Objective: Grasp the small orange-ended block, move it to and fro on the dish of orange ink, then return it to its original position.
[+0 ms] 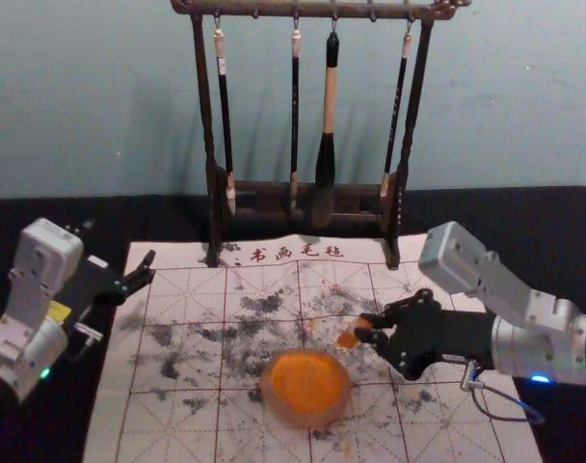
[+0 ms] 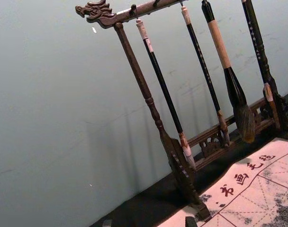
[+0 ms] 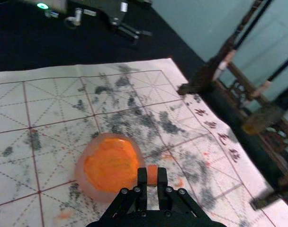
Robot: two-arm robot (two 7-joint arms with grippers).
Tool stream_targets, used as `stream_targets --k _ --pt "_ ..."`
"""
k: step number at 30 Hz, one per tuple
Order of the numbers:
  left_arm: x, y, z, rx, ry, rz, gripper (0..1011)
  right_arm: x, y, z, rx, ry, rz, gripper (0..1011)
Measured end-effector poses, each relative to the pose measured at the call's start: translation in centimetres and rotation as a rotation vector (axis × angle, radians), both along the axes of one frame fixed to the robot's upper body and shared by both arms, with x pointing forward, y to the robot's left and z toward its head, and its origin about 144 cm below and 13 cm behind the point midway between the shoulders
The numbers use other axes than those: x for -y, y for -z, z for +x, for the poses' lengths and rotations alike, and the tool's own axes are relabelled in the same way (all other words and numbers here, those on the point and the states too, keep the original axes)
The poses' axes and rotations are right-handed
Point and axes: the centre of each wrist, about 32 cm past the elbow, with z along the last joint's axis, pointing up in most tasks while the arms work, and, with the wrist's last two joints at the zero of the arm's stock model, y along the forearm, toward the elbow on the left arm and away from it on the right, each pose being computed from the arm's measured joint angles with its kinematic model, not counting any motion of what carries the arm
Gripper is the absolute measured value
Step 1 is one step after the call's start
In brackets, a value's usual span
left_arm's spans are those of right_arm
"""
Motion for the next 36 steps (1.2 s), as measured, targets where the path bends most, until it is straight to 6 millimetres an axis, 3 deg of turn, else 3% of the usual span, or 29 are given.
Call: stream_targets --k 17,36 --pt "0.0 0.0 0.0 0.000 0.000 0.000 1001 3.5 -1.6 -2.2 0.019 0.152 0.016 87" --pt "0.0 0.0 0.0 0.000 0.000 0.000 1001 4.6 -1.0 -3.4 -0.030 0.202 0.036 87"
